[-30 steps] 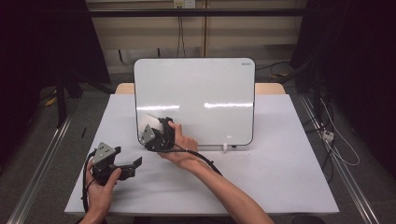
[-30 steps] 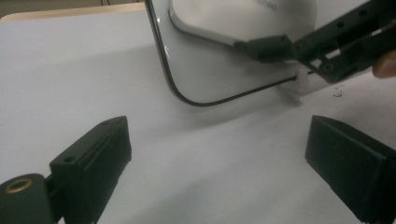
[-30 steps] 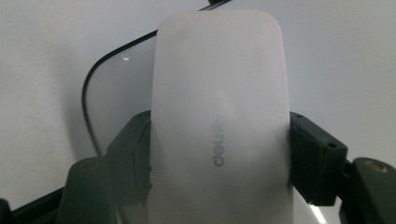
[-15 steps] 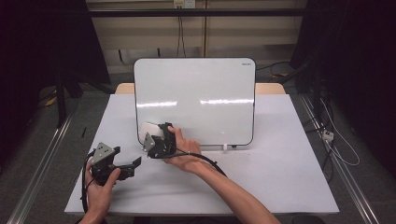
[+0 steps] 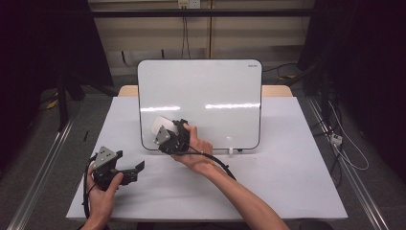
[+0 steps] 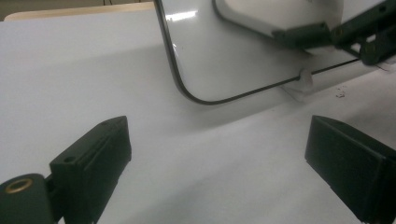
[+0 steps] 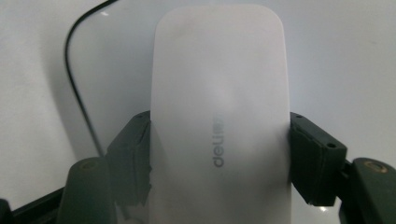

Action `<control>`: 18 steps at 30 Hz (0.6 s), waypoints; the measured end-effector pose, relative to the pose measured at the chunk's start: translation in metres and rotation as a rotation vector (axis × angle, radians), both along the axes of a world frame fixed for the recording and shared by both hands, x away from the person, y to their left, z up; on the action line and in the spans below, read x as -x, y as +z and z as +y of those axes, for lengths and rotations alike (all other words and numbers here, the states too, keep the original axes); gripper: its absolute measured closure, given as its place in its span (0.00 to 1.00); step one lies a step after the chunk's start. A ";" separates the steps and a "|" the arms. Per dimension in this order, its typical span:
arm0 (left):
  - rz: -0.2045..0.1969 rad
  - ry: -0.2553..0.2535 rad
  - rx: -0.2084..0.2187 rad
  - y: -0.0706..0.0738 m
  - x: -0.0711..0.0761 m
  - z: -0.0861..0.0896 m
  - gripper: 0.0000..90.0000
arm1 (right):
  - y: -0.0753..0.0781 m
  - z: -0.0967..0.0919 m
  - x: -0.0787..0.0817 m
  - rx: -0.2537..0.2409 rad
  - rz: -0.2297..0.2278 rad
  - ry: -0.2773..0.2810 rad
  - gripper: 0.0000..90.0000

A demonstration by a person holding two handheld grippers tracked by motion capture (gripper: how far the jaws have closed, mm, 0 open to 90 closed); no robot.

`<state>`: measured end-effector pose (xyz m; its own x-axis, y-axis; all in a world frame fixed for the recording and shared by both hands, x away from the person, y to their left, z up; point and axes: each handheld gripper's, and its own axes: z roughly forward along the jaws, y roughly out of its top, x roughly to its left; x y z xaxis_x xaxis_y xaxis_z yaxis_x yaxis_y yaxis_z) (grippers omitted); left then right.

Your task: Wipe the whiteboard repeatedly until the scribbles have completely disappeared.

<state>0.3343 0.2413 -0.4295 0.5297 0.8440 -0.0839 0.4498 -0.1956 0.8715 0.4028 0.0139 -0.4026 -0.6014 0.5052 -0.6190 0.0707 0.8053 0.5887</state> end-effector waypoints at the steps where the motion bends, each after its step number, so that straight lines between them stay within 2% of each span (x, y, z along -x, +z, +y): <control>1: 0.000 0.000 0.000 0.000 0.000 0.000 0.08 | 0.002 -0.002 -0.001 -0.020 0.002 -0.021 0.35; 3: 0.003 0.002 0.000 0.000 0.000 0.001 0.08 | 0.005 -0.006 -0.004 -0.054 -0.001 -0.051 0.35; 4: 0.005 0.004 -0.001 0.000 0.000 0.001 0.08 | 0.007 -0.008 -0.005 -0.052 0.001 -0.054 0.35; 8: 0.004 0.004 -0.001 0.000 0.000 0.001 0.08 | 0.012 -0.014 -0.009 -0.095 -0.005 -0.082 0.35; 10: 0.002 0.002 0.000 0.000 0.000 0.001 0.08 | 0.013 -0.016 -0.010 -0.106 0.000 -0.078 0.35; 15: 0.007 0.002 0.001 -0.001 -0.001 0.001 0.08 | 0.020 -0.026 -0.014 -0.210 0.054 -0.084 0.35; 18: 0.015 0.006 0.004 -0.002 -0.002 0.001 0.08 | 0.024 -0.032 -0.012 -0.228 0.051 -0.079 0.35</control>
<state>0.3359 0.2426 -0.4318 0.5232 0.8469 -0.0949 0.4639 -0.1896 0.8654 0.4145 -0.0180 -0.3783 -0.5819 0.6749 -0.4538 0.1621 0.6430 0.7485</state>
